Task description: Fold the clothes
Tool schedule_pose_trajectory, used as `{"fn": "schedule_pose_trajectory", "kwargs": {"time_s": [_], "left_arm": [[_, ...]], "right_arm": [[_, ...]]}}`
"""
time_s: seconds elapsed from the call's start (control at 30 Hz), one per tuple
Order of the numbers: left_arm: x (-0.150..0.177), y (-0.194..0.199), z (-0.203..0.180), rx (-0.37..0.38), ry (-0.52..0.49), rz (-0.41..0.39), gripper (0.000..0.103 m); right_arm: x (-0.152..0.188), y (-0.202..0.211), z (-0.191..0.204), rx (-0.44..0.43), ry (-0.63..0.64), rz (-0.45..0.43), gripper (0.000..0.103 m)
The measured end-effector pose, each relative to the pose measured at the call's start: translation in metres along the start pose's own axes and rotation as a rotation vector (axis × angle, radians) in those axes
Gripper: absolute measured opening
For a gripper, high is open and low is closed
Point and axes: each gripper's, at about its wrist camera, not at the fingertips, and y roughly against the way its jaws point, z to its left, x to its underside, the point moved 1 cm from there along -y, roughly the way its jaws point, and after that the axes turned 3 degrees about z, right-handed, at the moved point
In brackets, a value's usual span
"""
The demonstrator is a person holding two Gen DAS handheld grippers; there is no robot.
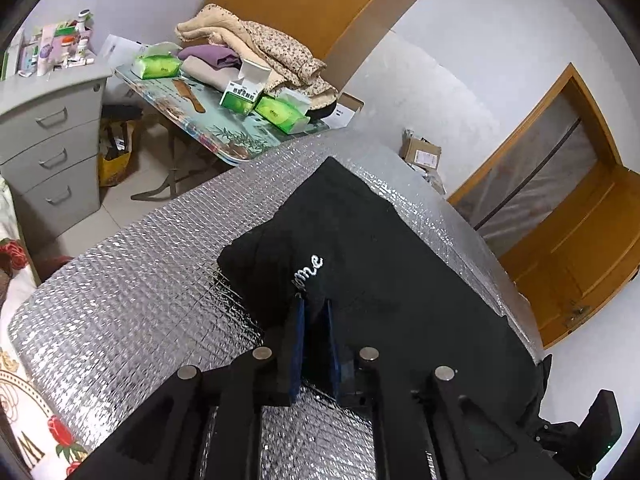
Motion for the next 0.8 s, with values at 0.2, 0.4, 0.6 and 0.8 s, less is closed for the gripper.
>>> {"fn": "schedule_pose_trajectory", "kwargs": {"time_s": [0.2,0.4,0.6,0.8], "left_arm": [[0.002,0.022,0.011,-0.038,0.070,-0.054,0.011],[0.009,0.019,-0.038,0.057,-0.036,-0.033,0.011],[0.039,-0.022,-0.080,0.107,-0.144,0.126,0.011],[0.054,-0.007,-0.060,0.089,-0.093,0.113,0.011]], "right_arm": [[-0.003,0.014,-0.004,-0.035,-0.045,-0.084,0.025],[-0.018,-0.006,-0.003,-0.015,-0.047,-0.075,0.026],[-0.023,-0.030,0.002,-0.020,-0.040,-0.036,0.006],[-0.023,-0.027,0.004,-0.012,-0.030,-0.044,0.004]]}}
